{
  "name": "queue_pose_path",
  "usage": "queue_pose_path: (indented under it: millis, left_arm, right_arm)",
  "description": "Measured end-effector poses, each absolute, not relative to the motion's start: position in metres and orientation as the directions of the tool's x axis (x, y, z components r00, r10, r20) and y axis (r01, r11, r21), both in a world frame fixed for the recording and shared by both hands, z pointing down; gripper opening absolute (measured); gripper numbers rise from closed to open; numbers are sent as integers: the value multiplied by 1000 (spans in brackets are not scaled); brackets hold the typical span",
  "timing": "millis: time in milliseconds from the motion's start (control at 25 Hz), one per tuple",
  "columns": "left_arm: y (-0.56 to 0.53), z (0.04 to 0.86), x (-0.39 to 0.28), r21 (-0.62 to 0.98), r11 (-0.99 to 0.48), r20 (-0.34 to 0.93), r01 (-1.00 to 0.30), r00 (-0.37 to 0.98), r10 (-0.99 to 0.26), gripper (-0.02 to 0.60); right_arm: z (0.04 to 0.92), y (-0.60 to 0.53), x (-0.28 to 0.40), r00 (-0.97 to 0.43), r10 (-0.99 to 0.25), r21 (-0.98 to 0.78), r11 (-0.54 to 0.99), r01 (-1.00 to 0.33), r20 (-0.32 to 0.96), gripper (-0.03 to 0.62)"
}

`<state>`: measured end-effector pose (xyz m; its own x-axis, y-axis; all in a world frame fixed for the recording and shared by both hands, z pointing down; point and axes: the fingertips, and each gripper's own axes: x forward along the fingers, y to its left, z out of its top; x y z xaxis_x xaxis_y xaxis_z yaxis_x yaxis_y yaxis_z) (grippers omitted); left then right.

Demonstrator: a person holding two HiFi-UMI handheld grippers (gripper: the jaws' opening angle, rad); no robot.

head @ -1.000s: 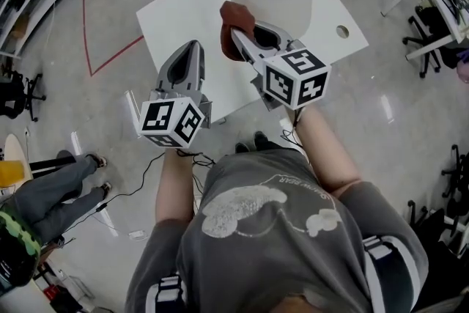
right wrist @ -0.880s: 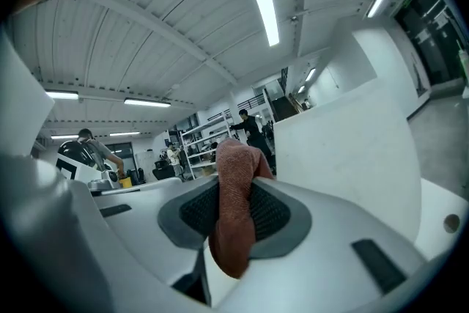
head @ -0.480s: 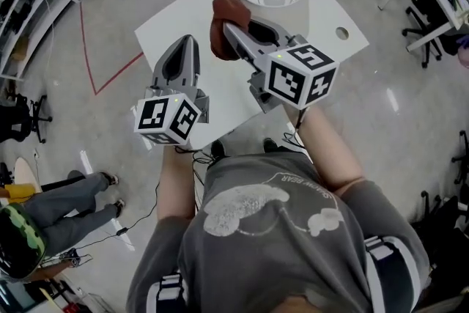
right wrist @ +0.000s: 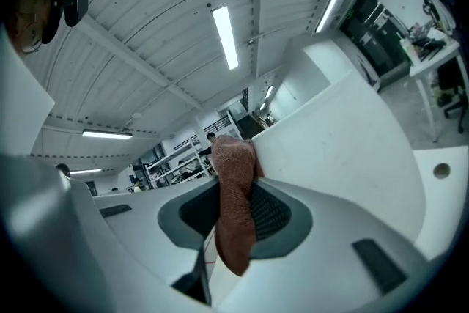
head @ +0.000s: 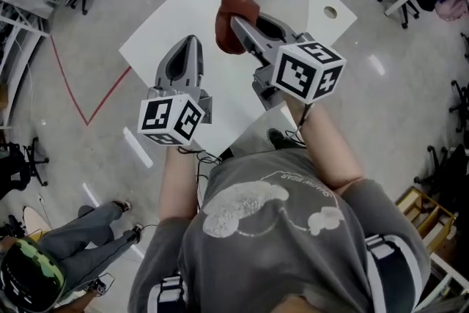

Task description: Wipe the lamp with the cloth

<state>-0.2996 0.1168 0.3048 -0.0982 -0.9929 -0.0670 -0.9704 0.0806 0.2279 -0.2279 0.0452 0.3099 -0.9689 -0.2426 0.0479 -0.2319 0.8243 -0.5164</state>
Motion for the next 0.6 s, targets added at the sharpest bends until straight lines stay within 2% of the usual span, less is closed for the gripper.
queue_pose_path:
  millis: [600]
  left_arm:
    - [129, 339, -323, 287, -55, -14, -956, 53, -998, 9]
  right_arm:
    - [389, 56, -226, -884, -409, -485, 739, -467, 228, 91]
